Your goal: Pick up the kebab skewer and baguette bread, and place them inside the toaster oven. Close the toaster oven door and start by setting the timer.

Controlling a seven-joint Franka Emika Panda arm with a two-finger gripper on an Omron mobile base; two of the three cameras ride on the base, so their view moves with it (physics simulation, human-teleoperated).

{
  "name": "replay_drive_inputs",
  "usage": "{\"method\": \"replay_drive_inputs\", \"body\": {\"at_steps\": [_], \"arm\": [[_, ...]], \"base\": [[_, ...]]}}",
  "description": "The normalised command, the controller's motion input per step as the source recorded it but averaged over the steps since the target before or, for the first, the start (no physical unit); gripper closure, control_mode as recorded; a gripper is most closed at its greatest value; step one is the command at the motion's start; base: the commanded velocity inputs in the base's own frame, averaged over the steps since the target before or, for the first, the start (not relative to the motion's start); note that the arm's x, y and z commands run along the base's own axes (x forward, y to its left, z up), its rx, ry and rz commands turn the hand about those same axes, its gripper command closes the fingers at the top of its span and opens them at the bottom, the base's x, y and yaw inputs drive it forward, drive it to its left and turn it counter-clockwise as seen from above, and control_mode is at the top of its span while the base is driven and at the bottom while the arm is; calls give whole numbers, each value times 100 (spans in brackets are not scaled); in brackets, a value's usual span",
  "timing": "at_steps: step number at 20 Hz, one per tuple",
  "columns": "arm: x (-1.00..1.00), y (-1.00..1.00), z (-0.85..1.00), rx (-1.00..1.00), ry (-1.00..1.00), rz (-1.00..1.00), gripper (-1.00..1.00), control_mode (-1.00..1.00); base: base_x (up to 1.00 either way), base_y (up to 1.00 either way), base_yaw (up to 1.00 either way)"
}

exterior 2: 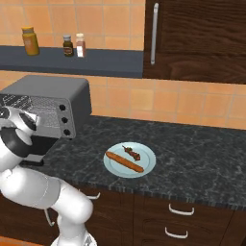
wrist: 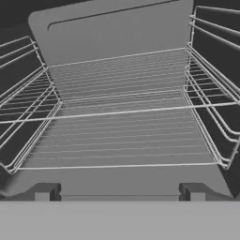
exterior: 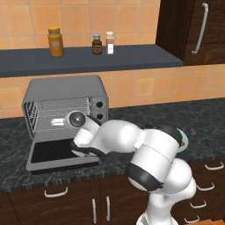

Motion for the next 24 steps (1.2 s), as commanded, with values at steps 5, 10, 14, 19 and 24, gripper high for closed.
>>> {"method": "replay_drive_inputs", "body": {"at_steps": [5,10,14,19,24], "arm": [[9,14,-20,0,0,0,-100,-100],[39,1,0,0,-1,1,-100,-100],[30,16,-10,0,-1,2,-100,-100],[29,14,-14,0,0,0,-100,-100],[13,15,-43,0,0,0,-100,-100]], "base": [[0,0,0],[0,0,0],[0,0,0],[0,0,0],[0,0,0]]}}
